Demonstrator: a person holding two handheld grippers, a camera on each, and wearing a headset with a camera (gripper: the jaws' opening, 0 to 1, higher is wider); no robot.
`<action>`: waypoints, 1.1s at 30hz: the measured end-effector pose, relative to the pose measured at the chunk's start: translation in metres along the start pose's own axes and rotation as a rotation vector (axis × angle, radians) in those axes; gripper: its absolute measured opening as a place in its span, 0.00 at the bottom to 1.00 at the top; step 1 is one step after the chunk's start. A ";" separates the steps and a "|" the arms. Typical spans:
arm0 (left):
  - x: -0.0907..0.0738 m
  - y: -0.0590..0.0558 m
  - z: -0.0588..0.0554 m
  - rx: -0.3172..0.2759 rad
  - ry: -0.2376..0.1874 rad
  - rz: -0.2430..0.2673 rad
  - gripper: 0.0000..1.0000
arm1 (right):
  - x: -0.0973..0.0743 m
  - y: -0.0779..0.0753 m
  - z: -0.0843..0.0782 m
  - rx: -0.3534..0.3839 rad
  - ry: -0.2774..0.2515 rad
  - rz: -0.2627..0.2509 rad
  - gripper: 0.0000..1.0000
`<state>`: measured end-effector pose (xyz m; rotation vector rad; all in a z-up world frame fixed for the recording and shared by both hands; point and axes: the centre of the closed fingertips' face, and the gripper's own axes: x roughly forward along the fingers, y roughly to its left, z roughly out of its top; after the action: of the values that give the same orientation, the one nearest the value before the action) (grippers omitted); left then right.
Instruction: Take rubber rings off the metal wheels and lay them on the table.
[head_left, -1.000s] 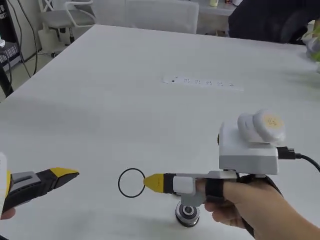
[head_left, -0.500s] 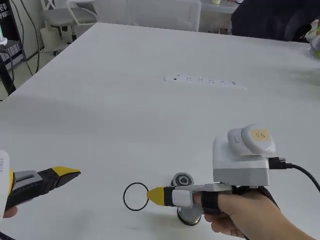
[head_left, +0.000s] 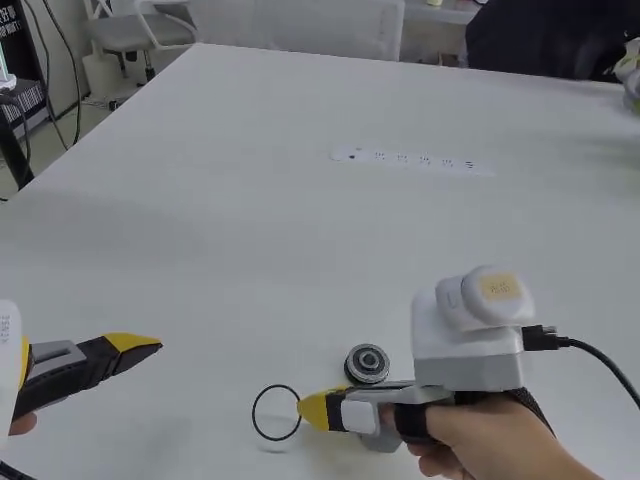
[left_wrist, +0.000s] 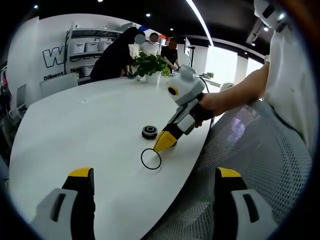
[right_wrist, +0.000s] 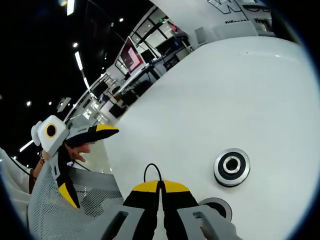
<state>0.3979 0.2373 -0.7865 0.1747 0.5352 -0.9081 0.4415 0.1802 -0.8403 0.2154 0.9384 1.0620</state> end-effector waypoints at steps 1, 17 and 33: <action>0.000 0.000 0.000 0.000 0.000 0.001 0.99 | 0.000 -0.001 -0.001 -0.006 0.002 -0.005 0.00; 0.000 0.000 0.000 -0.007 0.002 -0.004 0.99 | 0.005 -0.006 -0.008 -0.085 0.041 -0.057 0.00; 0.001 0.001 -0.001 -0.011 0.000 -0.003 0.99 | 0.012 -0.006 -0.015 -0.176 0.075 -0.077 0.00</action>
<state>0.3985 0.2375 -0.7874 0.1636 0.5409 -0.9079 0.4361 0.1824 -0.8594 -0.0063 0.9075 1.0811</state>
